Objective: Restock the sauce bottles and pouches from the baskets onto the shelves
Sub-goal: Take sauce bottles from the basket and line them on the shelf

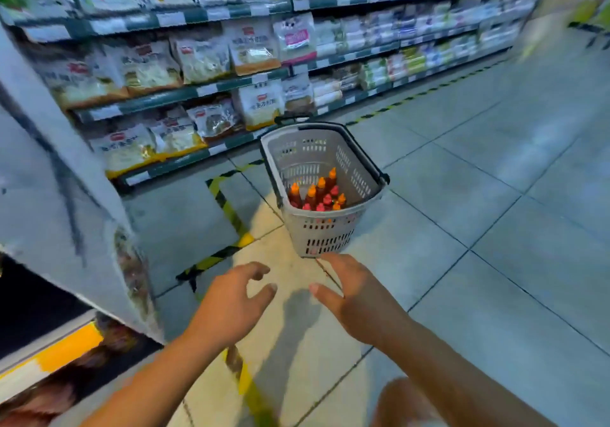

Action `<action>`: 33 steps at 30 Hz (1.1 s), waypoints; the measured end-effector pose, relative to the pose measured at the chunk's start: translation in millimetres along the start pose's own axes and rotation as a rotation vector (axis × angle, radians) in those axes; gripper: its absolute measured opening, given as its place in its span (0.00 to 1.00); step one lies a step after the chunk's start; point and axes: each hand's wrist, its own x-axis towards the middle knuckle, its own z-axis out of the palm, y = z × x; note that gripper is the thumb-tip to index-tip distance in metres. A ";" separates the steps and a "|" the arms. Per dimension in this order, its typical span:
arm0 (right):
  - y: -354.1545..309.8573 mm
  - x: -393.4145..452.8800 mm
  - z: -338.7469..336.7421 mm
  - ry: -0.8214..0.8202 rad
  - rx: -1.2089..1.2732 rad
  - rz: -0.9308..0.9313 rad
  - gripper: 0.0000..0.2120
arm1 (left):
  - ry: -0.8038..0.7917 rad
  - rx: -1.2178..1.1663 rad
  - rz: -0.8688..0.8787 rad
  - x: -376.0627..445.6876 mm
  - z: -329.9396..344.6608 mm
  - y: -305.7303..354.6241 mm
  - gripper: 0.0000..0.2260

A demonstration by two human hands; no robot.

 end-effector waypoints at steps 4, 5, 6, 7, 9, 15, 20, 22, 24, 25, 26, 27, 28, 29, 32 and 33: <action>10.4 20.3 -87.6 0.023 0.037 0.036 0.24 | -0.059 -0.074 -0.098 61.4 -14.2 93.5 0.15; 10.5 22.5 -106.1 0.035 0.044 0.054 0.23 | -0.085 -0.069 -0.112 72.2 -15.7 113.1 0.14; 10.4 24.8 -123.4 0.038 0.050 0.075 0.23 | -0.112 -0.059 -0.127 81.2 -17.4 130.9 0.14; 10.2 27.4 -139.8 0.030 0.058 0.098 0.24 | -0.140 -0.046 -0.145 88.9 -19.5 146.6 0.13; 8.0 31.8 -171.1 0.001 0.074 0.142 0.24 | -0.193 0.004 -0.184 99.1 -26.6 172.8 0.12; 4.2 74.7 -242.4 -0.116 0.046 0.224 0.26 | -0.290 0.133 -0.295 135.8 -59.0 217.2 0.10; 5.3 142.6 -259.4 -0.189 -0.017 0.276 0.26 | -0.323 0.143 -0.369 194.3 -73.2 213.1 0.11; 7.4 177.2 -259.6 -0.231 -0.042 0.286 0.26 | -0.319 0.124 -0.394 226.1 -71.2 205.4 0.12; 13.2 217.5 -255.7 -0.258 -0.078 0.297 0.26 | -0.308 0.106 -0.416 264.2 -65.8 194.8 0.11; 17.0 239.5 -253.0 -0.266 -0.095 0.304 0.25 | -0.305 0.100 -0.416 285.1 -62.4 188.7 0.10; 21.5 263.0 -248.9 -0.275 -0.106 0.312 0.24 | -0.306 0.080 -0.419 306.7 -58.2 181.7 0.07; 26.5 287.4 -243.2 -0.290 -0.111 0.320 0.23 | -0.308 0.040 -0.425 330.1 -52.7 173.2 0.06; 32.3 312.4 -236.0 -0.306 -0.116 0.328 0.21 | -0.316 0.003 -0.436 354.1 -46.6 163.7 0.05; 39.2 338.0 -226.9 -0.321 -0.115 0.340 0.19 | -0.325 -0.012 -0.446 378.1 -39.3 152.7 0.04; 61.3 409.7 -192.2 -0.392 -0.110 0.378 0.18 | -0.362 0.033 -0.446 446.8 -16.2 116.7 0.03; 69.9 431.0 -179.2 -0.420 -0.126 0.381 0.19 | -0.378 0.034 -0.451 469.0 -6.9 104.3 0.04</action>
